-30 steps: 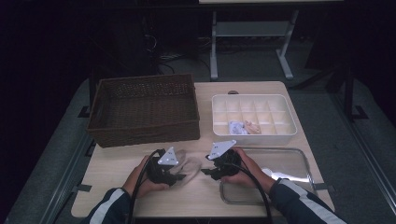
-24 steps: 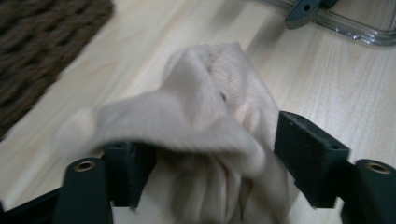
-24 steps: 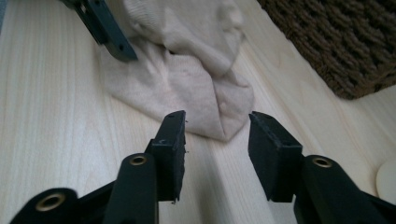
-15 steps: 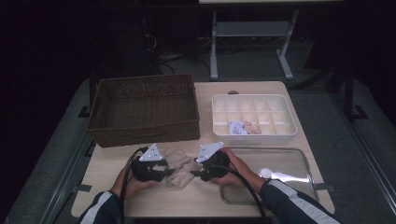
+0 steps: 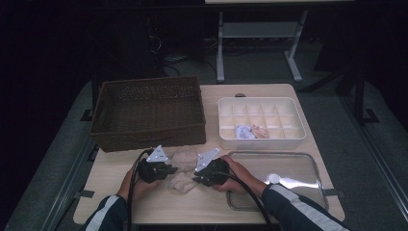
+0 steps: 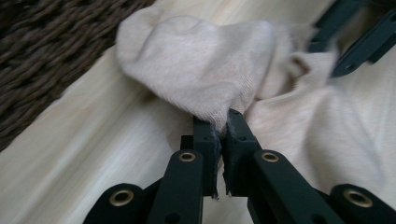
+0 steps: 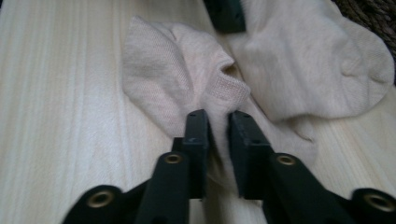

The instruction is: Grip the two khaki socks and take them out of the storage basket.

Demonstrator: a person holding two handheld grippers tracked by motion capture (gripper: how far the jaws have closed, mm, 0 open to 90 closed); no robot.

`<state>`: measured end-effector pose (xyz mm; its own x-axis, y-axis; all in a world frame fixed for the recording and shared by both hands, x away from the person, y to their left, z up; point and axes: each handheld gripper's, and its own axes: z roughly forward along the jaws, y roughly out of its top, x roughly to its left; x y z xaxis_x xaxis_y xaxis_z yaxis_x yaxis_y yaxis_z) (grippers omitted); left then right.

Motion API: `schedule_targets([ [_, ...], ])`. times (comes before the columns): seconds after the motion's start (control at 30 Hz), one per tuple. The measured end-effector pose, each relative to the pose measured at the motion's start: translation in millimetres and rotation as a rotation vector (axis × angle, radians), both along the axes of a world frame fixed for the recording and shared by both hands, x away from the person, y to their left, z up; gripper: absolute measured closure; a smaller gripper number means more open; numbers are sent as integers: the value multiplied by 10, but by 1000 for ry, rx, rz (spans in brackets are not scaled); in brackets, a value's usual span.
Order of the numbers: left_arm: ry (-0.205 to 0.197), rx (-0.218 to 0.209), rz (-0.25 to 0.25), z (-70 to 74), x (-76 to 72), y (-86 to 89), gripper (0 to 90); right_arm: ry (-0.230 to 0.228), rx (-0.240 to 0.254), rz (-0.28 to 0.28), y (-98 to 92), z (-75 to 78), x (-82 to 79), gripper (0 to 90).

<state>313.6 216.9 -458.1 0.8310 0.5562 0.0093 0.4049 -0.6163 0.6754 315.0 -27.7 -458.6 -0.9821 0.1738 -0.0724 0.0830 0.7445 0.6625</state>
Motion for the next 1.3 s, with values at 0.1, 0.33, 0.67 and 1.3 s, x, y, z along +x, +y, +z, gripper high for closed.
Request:
schedule_targets([
  [0.1,-12,17,66,20,12,144,852,11,-1,13,-40,28,-36,842],
  [0.33,-5,17,161,15,11,402,845,3,-21,59,-98,36,-107,757],
  [0.67,-44,-94,127,199,-198,368,640,-7,38,-2,-118,162,-124,477],
  [1.3,76,-66,-155,-13,194,-720,612,13,-20,78,-60,2,-189,735],
])
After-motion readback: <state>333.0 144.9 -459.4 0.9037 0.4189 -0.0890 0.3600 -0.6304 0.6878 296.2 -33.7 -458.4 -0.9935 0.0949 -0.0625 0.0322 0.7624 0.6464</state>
